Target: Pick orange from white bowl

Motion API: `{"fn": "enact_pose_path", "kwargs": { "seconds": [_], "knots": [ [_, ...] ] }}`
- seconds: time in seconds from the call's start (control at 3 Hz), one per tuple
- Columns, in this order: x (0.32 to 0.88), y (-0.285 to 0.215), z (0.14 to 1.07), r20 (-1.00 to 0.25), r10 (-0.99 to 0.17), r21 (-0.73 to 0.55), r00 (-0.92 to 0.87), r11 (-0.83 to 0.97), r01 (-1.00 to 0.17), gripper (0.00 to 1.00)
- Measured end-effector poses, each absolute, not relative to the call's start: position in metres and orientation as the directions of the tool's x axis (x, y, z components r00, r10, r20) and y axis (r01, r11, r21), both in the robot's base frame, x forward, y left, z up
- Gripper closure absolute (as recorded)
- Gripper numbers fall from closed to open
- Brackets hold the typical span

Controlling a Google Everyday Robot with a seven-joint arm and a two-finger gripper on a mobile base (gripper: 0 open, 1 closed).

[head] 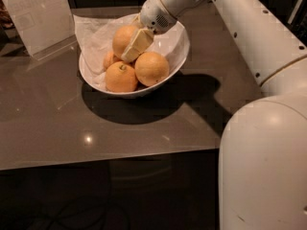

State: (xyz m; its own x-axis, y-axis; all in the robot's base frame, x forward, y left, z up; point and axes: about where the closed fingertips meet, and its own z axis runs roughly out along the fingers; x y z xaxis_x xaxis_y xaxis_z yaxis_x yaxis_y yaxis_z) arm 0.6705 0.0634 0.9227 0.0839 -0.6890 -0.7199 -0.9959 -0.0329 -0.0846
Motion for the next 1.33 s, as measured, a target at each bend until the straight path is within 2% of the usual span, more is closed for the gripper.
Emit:
{"fn": "enact_pose_path", "kwargs": {
  "seconds": [0.67,1.0,1.33],
  "knots": [
    [0.670,0.063,0.923,-0.720,-0.689,-0.085,0.084,-0.033,-0.996,0.88],
    [0.668,0.076,0.925,-0.711,-0.693,-0.088,0.120,-0.082,-0.993,1.00],
    [0.653,0.076,0.943,-0.703,-0.698,-0.082,0.136,-0.111,-0.990,1.00]
  ]
}}
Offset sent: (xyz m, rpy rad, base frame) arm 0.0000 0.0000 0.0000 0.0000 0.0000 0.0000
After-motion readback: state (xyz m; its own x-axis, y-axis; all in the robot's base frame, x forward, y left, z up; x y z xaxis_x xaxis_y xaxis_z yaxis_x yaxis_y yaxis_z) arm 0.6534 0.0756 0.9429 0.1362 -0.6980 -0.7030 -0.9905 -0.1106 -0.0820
